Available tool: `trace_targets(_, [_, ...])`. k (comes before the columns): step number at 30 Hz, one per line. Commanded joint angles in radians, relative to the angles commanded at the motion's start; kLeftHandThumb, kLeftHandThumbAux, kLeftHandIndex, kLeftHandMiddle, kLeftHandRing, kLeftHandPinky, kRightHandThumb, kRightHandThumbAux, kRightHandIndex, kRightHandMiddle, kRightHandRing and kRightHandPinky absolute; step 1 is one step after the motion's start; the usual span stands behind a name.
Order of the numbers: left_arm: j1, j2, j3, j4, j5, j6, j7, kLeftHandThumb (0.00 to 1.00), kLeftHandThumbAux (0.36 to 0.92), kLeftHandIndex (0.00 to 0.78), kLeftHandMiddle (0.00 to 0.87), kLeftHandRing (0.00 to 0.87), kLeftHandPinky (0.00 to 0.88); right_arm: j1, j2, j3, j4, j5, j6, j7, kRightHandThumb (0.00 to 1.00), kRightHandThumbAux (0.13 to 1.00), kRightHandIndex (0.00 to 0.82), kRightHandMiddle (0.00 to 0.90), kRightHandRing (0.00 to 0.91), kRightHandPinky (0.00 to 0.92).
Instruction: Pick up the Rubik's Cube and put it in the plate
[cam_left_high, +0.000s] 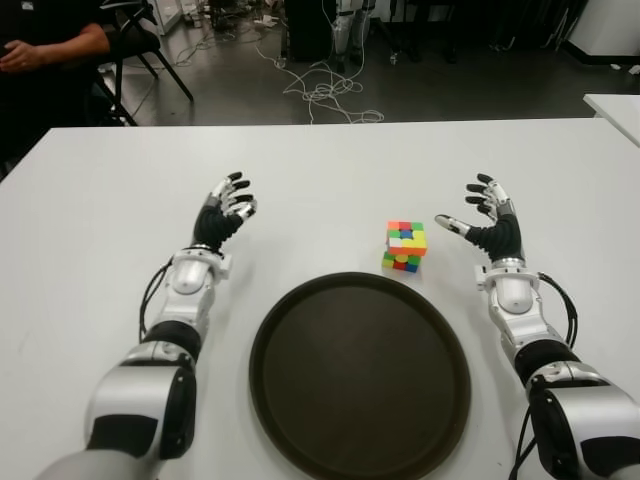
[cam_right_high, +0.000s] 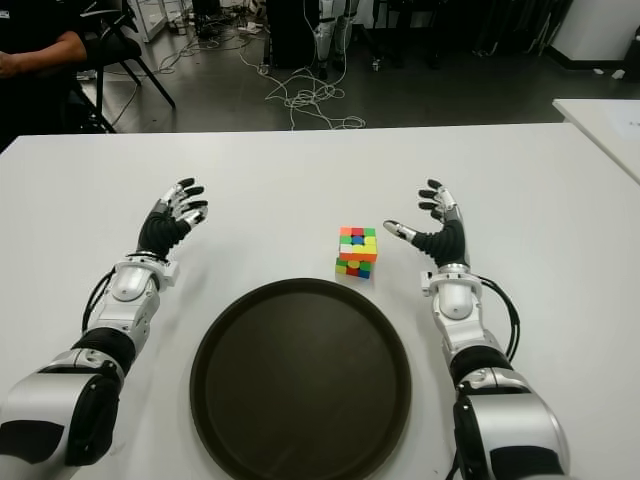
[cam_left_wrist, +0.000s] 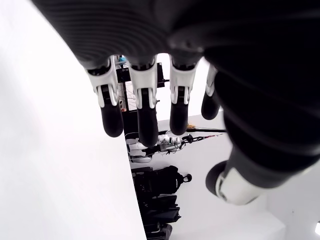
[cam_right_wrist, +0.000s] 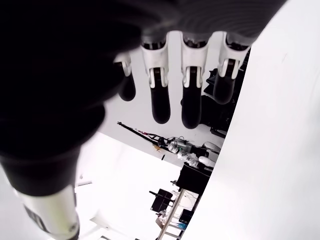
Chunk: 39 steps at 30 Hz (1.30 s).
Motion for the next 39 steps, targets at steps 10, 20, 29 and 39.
trace_targets(10, [0.001, 0.0, 0.002, 0.0, -0.001, -0.003, 0.002, 0.194, 0.747, 0.123, 0.182, 0.196, 0.202, 0.001, 0.0, -0.002, -0.001, 0.005, -0.006, 0.013, 0.0, 0.765, 0.166, 0.244, 0.238, 0.205])
trace_targets(20, [0.002, -0.002, 0.006, 0.0, -0.003, -0.007, 0.005, 0.189, 0.754, 0.121, 0.186, 0.196, 0.205, 0.002, 0.004, -0.009, -0.003, 0.015, -0.017, 0.021, 0.011, 0.768, 0.173, 0.251, 0.246, 0.23])
trace_targets(29, [0.003, -0.004, 0.007, -0.001, -0.002, -0.009, 0.007, 0.197, 0.759, 0.126, 0.182, 0.197, 0.213, 0.003, 0.007, -0.019, -0.002, 0.025, -0.019, 0.033, 0.019, 0.778, 0.166, 0.246, 0.243, 0.209])
trace_targets(39, [0.003, -0.001, 0.009, -0.003, -0.005, -0.006, -0.002, 0.207, 0.744, 0.121, 0.178, 0.194, 0.216, 0.002, 0.01, -0.021, -0.006, 0.026, -0.011, 0.038, 0.001, 0.776, 0.159, 0.247, 0.234, 0.177])
